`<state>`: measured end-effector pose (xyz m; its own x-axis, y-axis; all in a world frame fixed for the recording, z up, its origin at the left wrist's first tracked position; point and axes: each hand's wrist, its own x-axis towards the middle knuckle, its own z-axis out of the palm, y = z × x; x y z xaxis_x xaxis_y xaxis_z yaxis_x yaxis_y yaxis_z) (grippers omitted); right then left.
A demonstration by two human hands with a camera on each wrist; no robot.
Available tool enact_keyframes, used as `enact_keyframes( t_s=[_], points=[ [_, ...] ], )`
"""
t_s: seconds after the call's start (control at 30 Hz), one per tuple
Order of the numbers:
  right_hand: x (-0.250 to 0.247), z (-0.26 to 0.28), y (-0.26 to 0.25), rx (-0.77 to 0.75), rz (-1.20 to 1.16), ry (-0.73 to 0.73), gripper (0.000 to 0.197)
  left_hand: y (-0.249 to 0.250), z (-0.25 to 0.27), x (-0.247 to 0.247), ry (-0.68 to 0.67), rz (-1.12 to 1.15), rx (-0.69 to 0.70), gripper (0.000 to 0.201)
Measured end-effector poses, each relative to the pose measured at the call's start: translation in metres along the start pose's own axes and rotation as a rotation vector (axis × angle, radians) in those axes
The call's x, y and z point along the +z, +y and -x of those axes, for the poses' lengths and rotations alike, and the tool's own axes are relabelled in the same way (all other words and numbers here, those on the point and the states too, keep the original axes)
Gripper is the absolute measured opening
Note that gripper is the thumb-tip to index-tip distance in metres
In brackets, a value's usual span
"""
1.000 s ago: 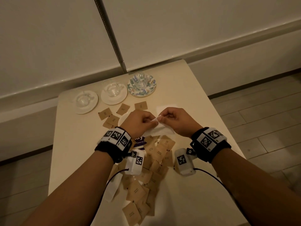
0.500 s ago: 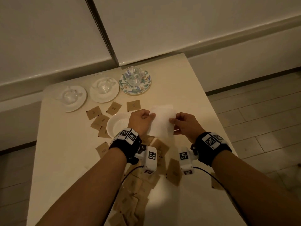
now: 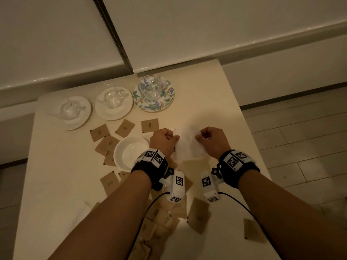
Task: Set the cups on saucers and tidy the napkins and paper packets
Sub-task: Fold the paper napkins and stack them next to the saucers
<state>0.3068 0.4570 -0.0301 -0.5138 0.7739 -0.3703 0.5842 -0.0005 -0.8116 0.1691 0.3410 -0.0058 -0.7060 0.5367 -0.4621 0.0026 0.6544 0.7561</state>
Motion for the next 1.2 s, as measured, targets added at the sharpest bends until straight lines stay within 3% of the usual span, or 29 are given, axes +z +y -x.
enact_keyframes(
  t_s=[0.37, 0.47, 0.6, 0.67, 0.73, 0.83, 0.9, 1.03, 1.2],
  points=[
    [0.008, -0.005, 0.008, -0.017, 0.103, -0.003, 0.016, -0.002, -0.011, 0.002, 0.097, -0.190, 0.057, 0.013],
    [0.006, -0.005, 0.009, -0.037, 0.082, 0.019, 0.021, -0.003, -0.006, 0.002, 0.139, -0.226, 0.079, 0.026],
    [0.003, -0.003, 0.007, -0.050, 0.079, 0.042, 0.027, 0.000, 0.010, 0.008, 0.086, -0.302, 0.250, 0.043],
    [0.003, 0.001, 0.006, -0.148, 0.186, 0.104, 0.033, -0.001, 0.018, 0.012, -0.008, -0.395, 0.299, 0.051],
    [0.006, 0.007, 0.003, -0.349, 0.334, 0.116, 0.041, -0.004, 0.021, 0.015, -0.095, -0.494, 0.280, 0.055],
    [0.013, 0.017, 0.003, -0.503, 0.608, -0.125, 0.051, -0.006, 0.025, 0.018, -0.162, -0.557, 0.221, 0.054],
    [0.011, 0.020, 0.008, -0.482, 0.720, -0.196, 0.057, -0.007, 0.027, 0.018, -0.158, -0.546, 0.203, 0.055],
    [-0.004, 0.023, 0.012, -0.331, 0.692, -0.186, 0.065, -0.002, 0.035, 0.017, -0.149, -0.550, 0.204, 0.056],
    [-0.003, 0.038, -0.002, -0.315, 0.567, -0.007, 0.062, 0.000, 0.055, 0.000, -0.146, -0.492, 0.289, 0.058]
  ],
)
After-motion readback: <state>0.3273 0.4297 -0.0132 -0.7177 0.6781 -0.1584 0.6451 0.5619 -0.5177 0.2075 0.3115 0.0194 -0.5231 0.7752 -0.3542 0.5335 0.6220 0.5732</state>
